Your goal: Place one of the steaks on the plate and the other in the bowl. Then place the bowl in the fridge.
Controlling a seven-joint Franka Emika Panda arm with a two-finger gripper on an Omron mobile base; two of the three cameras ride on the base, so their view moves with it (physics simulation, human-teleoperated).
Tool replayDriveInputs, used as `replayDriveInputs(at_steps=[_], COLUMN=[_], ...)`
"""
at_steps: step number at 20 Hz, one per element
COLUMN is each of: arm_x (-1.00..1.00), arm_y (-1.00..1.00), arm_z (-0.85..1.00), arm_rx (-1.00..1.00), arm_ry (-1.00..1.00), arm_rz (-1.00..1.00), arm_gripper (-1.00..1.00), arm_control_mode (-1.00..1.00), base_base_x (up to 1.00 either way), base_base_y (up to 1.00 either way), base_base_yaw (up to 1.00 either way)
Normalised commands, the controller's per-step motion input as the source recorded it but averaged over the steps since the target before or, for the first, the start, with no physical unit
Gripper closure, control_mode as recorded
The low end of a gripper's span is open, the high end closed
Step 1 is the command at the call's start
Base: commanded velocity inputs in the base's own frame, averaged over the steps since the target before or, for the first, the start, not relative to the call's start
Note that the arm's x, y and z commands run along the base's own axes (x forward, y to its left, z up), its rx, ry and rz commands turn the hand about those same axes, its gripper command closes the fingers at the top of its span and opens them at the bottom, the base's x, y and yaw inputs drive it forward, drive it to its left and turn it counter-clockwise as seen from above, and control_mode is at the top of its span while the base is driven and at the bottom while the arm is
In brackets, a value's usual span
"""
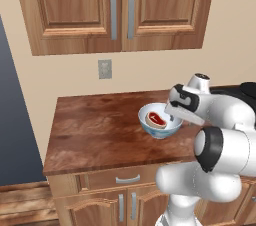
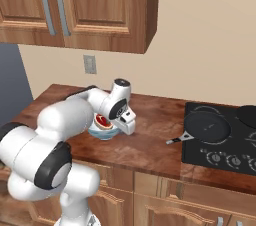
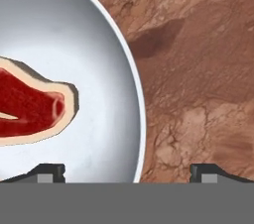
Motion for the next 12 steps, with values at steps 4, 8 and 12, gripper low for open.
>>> replayDriveInputs(at_steps=[4, 8, 12], arm_x=[0.13, 0.0, 0.0], arm_y=[0.01, 0.0, 0.1], arm_z=[-0.26, -0.18, -0.13], arm_rx=[0.0, 0.0, 0.0], arm_ry=[0.0, 0.0, 0.0], arm_rz=[0.0, 0.0, 0.0], arm_gripper=[-1.0, -1.0, -1.0], arm_control_mode=[-1.0, -1.0, -1.0], base_base_x=[0.0, 0.0, 0.0], base_base_y=[0.0, 0.0, 0.0], base_base_yaw=[0.0, 0.0, 0.0])
